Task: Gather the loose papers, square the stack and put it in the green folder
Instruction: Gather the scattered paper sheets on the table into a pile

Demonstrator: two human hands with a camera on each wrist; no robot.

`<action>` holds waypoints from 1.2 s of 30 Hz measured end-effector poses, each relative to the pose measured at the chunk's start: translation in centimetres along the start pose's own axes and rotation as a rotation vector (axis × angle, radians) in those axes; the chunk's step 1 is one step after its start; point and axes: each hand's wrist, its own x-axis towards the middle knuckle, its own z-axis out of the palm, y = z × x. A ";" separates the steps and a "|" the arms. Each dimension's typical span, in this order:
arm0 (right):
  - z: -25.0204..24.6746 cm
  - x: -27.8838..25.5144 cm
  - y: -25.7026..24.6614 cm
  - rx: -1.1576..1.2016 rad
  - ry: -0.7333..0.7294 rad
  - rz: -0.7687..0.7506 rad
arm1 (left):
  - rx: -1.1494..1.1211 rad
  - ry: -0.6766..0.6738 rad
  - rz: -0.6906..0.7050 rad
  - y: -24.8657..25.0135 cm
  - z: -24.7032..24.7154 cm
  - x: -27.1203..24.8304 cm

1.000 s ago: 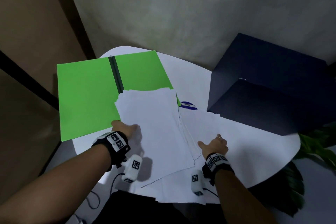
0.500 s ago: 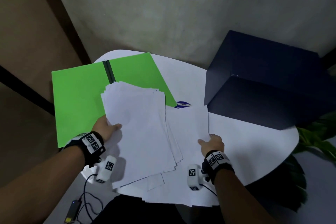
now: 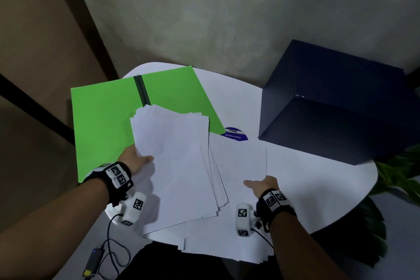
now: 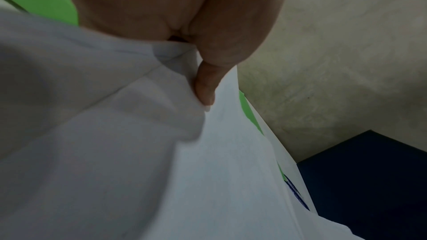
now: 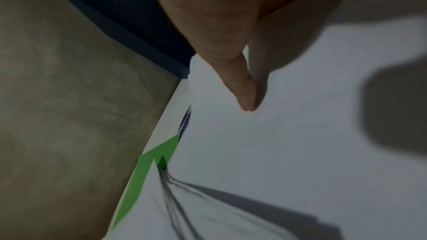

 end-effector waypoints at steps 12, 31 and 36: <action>-6.4 -6.7 -5.0 0.067 0.326 -0.475 | 0.097 -0.017 -0.061 -0.8 -0.5 0.8; -0.1 0.1 -11.4 0.301 -0.044 -0.400 | -0.289 -0.194 -0.146 -2.0 -0.8 1.9; 3.8 1.4 -10.1 0.125 -0.007 -0.391 | -0.457 -0.192 -0.183 -1.7 -0.5 2.3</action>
